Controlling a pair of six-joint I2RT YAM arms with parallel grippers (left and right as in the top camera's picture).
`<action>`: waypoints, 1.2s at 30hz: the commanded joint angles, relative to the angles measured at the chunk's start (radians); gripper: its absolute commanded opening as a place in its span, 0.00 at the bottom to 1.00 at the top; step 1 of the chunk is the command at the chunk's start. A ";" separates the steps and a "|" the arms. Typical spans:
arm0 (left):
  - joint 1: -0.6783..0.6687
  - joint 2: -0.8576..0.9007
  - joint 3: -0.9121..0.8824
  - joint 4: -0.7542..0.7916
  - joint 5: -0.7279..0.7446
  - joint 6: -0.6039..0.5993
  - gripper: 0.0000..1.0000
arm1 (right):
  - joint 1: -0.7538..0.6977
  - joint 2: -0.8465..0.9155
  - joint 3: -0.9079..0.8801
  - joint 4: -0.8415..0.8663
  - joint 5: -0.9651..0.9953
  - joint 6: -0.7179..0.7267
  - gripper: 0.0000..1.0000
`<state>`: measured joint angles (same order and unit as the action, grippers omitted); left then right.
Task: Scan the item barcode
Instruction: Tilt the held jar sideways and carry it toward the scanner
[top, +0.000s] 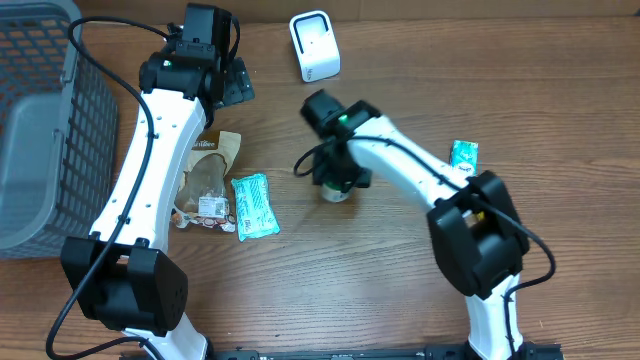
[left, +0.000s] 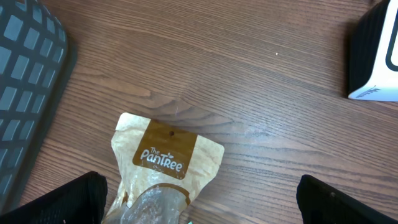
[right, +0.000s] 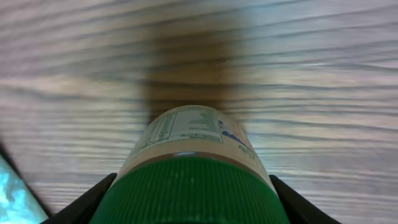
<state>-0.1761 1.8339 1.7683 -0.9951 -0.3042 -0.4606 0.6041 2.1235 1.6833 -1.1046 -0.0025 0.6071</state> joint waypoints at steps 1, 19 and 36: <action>-0.004 -0.014 0.012 0.004 -0.017 0.011 1.00 | -0.091 -0.153 0.034 -0.026 -0.134 0.029 0.47; -0.004 -0.014 0.012 0.004 -0.017 0.011 1.00 | -0.325 -0.292 0.034 -0.227 -0.921 -0.005 0.48; -0.004 -0.014 0.012 0.004 -0.017 0.011 0.99 | -0.325 -0.292 0.034 -0.246 -1.112 -0.005 0.52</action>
<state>-0.1761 1.8339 1.7683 -0.9947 -0.3042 -0.4606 0.2829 1.8488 1.6978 -1.3472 -1.0359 0.6025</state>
